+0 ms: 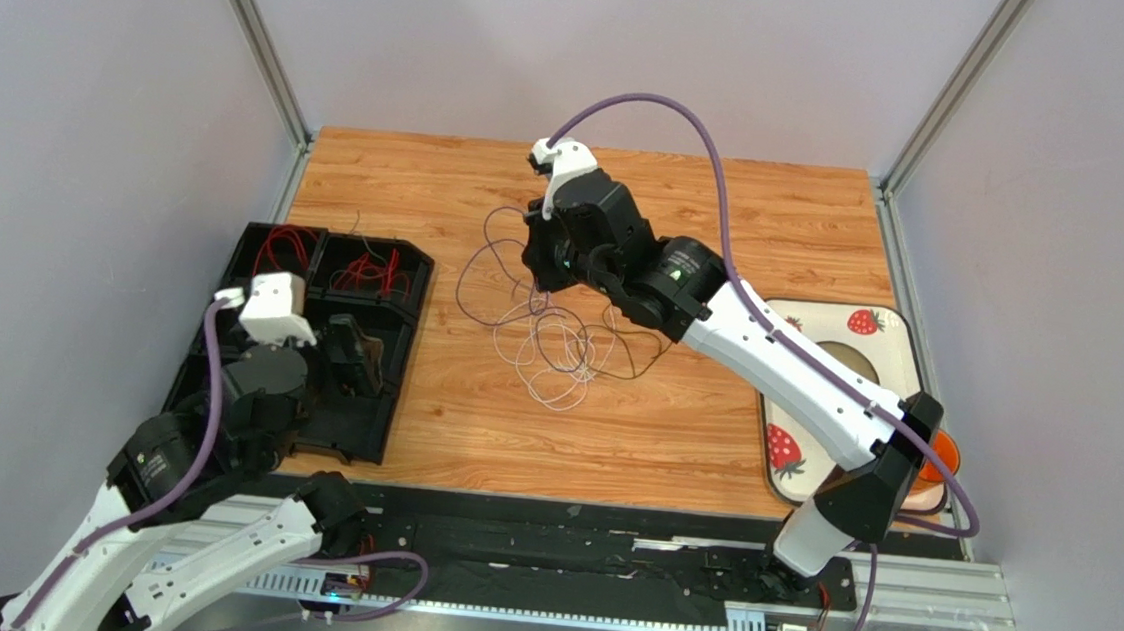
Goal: Untangle the cables
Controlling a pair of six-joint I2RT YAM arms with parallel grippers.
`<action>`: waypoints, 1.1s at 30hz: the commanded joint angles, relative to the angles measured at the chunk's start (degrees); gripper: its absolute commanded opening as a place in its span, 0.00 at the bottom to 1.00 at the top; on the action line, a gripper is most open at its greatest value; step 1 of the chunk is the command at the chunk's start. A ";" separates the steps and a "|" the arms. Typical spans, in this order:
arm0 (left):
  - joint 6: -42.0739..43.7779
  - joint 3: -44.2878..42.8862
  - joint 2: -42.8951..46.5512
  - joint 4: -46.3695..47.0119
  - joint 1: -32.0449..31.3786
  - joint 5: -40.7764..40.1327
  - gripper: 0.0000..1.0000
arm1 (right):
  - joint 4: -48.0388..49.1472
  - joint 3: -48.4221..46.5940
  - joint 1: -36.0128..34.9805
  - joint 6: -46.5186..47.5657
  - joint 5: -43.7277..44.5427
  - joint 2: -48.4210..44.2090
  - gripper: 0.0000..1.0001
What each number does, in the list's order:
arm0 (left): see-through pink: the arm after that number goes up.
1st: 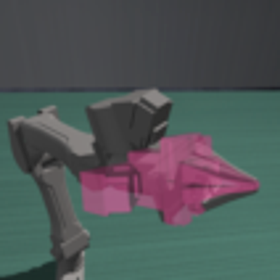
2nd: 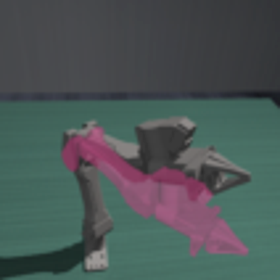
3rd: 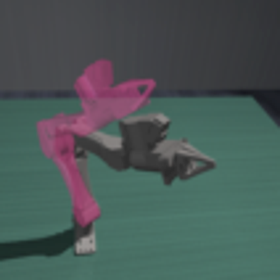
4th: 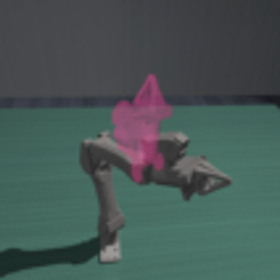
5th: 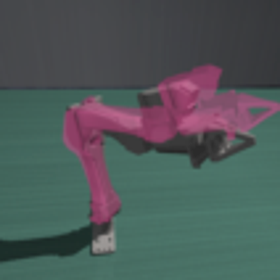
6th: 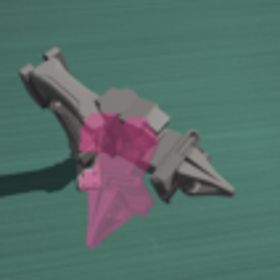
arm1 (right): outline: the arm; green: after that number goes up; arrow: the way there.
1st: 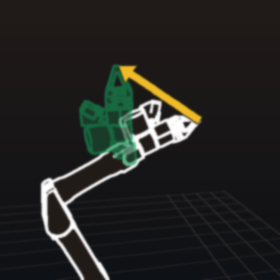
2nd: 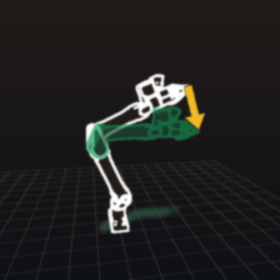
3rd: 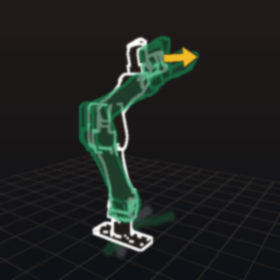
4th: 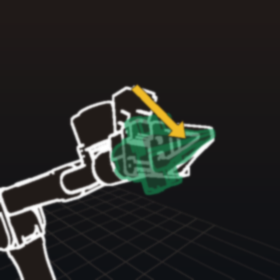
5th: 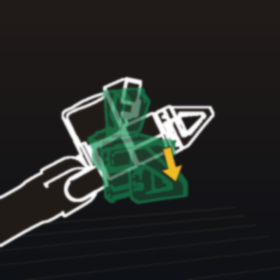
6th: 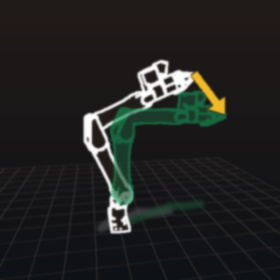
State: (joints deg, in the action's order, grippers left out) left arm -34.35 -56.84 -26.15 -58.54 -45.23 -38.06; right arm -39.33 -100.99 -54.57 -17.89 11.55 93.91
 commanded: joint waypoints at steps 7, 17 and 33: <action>-21.18 -3.80 -2.94 -16.42 0.23 -15.55 0.89 | -0.58 -16.15 -2.47 5.67 -7.07 5.05 0.00; -10.14 3.22 7.32 -0.02 0.23 -25.65 0.67 | 7.06 -19.33 -4.14 6.29 -10.67 10.94 0.00; -6.36 6.38 21.31 5.45 5.85 -25.48 0.95 | 17.00 -23.99 -10.64 2.07 -22.71 24.21 0.00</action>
State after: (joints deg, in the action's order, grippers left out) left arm -42.87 -50.78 -8.45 -56.82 -42.24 -63.48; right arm -27.55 -121.80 -62.22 -13.87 -7.66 115.44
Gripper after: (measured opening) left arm 0.943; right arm 0.011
